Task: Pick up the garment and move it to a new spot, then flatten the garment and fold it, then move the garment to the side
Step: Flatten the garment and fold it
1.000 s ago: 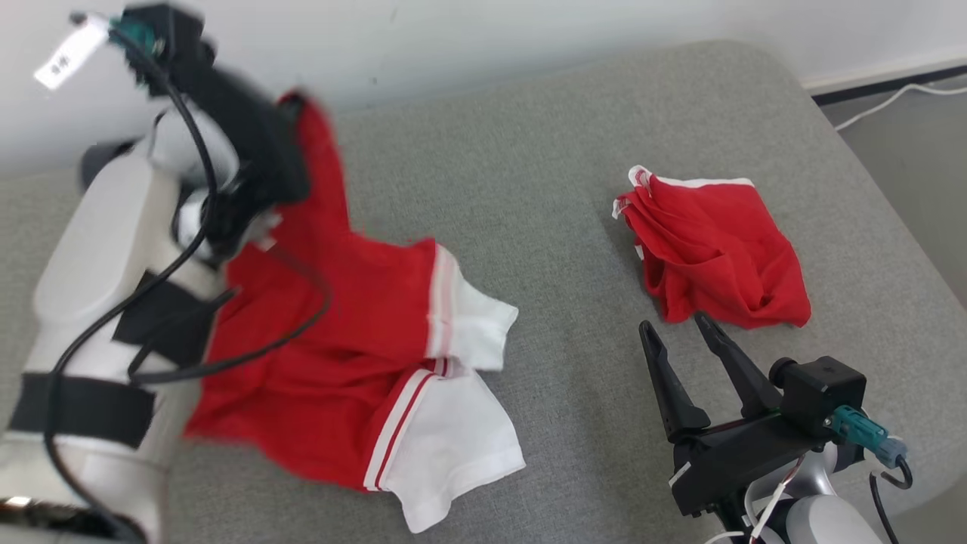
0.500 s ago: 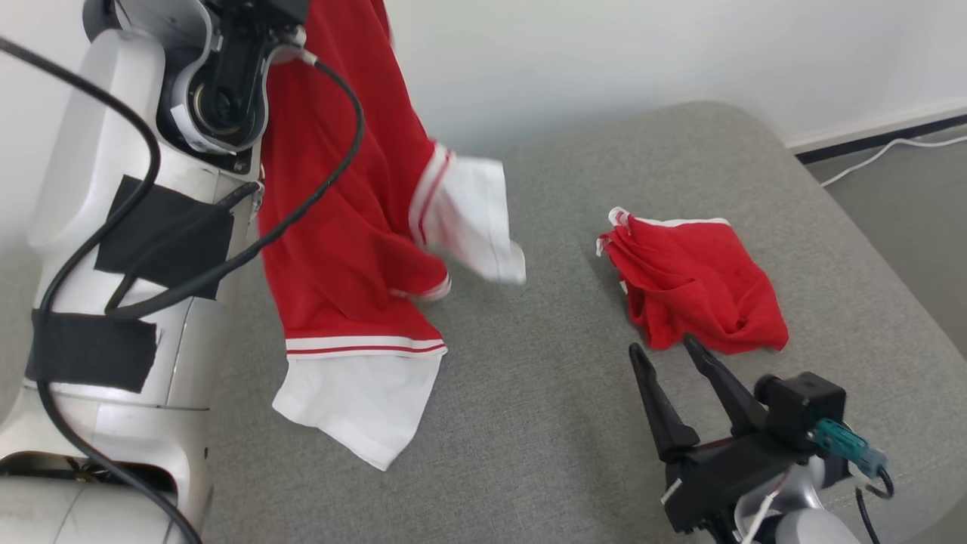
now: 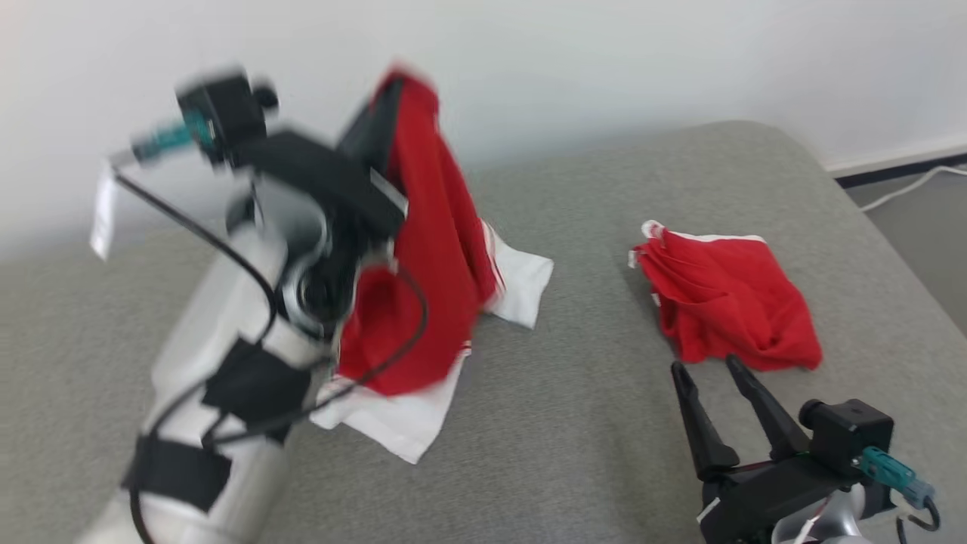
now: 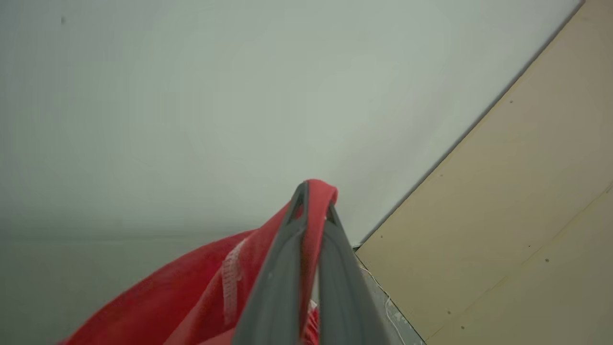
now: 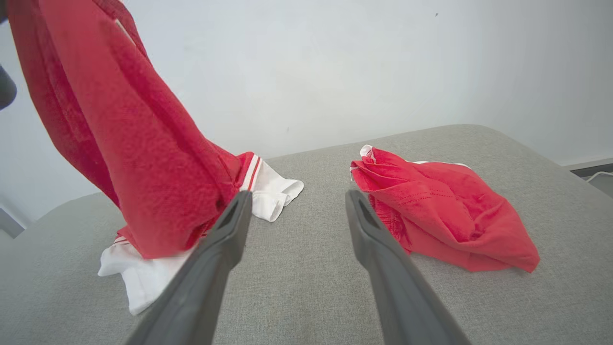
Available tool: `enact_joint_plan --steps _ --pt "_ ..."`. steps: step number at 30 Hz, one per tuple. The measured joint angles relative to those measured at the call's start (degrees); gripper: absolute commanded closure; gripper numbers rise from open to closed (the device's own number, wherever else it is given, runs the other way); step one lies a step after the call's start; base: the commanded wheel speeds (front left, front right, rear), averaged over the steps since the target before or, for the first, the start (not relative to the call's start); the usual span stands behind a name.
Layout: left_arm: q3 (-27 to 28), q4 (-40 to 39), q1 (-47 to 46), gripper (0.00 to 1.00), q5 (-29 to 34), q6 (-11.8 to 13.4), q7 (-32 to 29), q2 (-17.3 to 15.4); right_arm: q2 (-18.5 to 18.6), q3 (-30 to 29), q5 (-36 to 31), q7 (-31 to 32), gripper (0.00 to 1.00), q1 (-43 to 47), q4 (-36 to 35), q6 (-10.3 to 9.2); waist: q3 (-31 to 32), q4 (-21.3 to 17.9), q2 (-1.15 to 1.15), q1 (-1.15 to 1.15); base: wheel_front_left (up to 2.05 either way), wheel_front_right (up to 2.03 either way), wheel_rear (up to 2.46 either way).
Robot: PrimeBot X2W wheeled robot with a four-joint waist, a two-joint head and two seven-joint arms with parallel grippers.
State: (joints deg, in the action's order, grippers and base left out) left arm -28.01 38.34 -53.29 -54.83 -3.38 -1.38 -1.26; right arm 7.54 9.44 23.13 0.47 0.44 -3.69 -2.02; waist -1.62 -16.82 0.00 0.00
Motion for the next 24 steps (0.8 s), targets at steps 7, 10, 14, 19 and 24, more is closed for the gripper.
enact_joint_plan --steps 7,10,14,19,24 --pt "1.3 -1.36 9.87 1.0 0.55 1.87 1.03 -0.86 0.47 -0.73 0.0 -0.07 0.0 0.26 -0.59 -0.11 -0.26 4.08 0.0 0.0 0.0 0.0 0.0" --pt "1.92 -3.82 16.0 1.0 0.43 2.31 2.46 -2.64 0.49 -0.89 0.0 -0.32 0.0 0.4 -0.73 -0.57 -0.17 6.37 0.0 0.0 0.0 0.0 0.0" --pt "3.15 -6.62 24.31 1.0 0.51 3.37 4.61 -6.41 0.49 -1.25 0.01 -0.45 0.0 1.29 -0.87 -1.02 0.23 9.43 0.0 0.0 0.0 0.0 0.0" --pt "4.99 -9.87 30.81 1.0 0.1 3.98 6.97 -8.69 0.54 -1.77 0.01 -0.44 0.0 2.82 -1.58 -1.53 1.1 12.75 0.01 0.0 0.0 0.0 0.0" --pt "5.54 -11.2 34.5 1.0 0.35 5.55 8.26 -10.66 0.43 -0.93 0.0 0.05 0.0 2.59 -2.03 -1.53 1.95 15.02 0.0 0.0 0.0 0.0 0.0"
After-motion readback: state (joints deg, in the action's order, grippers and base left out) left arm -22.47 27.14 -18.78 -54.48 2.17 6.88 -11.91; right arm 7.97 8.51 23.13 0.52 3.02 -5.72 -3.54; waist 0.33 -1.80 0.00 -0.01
